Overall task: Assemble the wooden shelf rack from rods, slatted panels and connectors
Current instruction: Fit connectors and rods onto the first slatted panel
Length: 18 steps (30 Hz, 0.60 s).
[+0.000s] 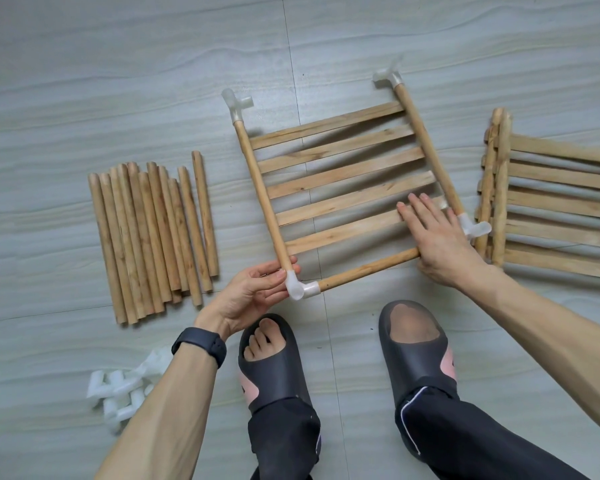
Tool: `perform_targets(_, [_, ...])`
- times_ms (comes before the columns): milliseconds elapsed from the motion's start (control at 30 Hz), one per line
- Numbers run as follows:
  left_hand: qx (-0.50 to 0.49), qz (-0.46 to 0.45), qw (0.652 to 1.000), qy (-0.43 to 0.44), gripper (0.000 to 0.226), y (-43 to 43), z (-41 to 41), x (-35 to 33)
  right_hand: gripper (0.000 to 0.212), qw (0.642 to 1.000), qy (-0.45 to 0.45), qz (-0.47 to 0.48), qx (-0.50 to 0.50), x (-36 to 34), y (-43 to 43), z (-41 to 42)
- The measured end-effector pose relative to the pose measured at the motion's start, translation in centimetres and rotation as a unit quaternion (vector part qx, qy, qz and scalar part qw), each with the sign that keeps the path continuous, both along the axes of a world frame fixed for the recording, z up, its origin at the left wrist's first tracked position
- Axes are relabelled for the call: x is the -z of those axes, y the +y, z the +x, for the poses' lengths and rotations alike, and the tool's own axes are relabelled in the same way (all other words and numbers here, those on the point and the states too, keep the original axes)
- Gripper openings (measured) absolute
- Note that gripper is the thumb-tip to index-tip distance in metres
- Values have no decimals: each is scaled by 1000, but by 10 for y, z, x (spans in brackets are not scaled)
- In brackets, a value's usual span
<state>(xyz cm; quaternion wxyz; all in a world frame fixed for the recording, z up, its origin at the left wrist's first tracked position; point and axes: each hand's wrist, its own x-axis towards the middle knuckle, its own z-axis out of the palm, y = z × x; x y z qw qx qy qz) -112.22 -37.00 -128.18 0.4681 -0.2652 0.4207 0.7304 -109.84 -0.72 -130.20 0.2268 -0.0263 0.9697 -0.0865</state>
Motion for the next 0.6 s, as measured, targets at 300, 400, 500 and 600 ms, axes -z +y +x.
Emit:
perform_targets(300, [-40,27,999,8,37,2,0,4,104,1000,-18,-3,-1,0,0,-5])
perform_targets(400, [-37,11,999,21,37,1,-4,3,105,1000,-14,-4,0,0,-1,-6])
perform_targets(500, [-42,0,999,34,38,3,-6,1,104,1000,-7,0,-2,-1,-2,-8])
perform_targets(600, [-45,1,998,35,36,4,-6,-3,105,1000,-22,-8,0,-3,-2,-11])
